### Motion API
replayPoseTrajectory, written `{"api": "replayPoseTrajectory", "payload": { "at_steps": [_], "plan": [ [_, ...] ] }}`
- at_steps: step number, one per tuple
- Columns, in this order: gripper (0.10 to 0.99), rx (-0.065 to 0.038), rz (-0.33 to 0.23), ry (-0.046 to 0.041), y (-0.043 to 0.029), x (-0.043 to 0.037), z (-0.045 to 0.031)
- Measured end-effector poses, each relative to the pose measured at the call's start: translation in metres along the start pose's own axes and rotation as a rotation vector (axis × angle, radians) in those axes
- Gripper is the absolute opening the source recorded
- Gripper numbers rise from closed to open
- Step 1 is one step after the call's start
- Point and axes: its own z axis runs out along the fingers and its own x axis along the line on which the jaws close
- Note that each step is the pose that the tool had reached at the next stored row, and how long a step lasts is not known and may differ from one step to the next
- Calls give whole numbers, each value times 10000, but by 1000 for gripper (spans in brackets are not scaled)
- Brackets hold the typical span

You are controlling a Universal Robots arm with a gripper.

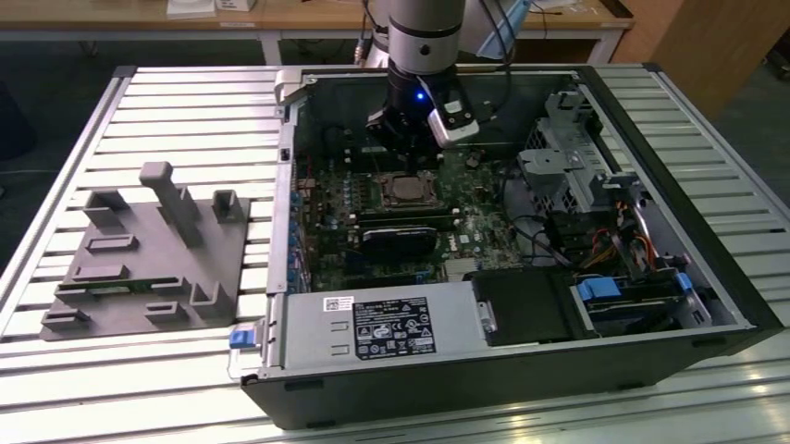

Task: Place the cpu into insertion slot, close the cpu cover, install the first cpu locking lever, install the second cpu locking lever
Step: 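Install the first cpu locking lever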

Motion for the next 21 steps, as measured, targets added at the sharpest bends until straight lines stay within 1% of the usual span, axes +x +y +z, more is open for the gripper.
{"api": "replayPoseTrajectory", "payload": {
  "at_steps": [3,6,15,18,21],
  "plan": [
    [106,3,0,1,-1,1,-7],
    [106,0,0,0,1,0,-31],
    [106,0,0,0,5,-2,-164],
    [106,-3,0,-6,5,3,-168],
    [106,-2,0,-18,-3,52,-170]
  ]
}}
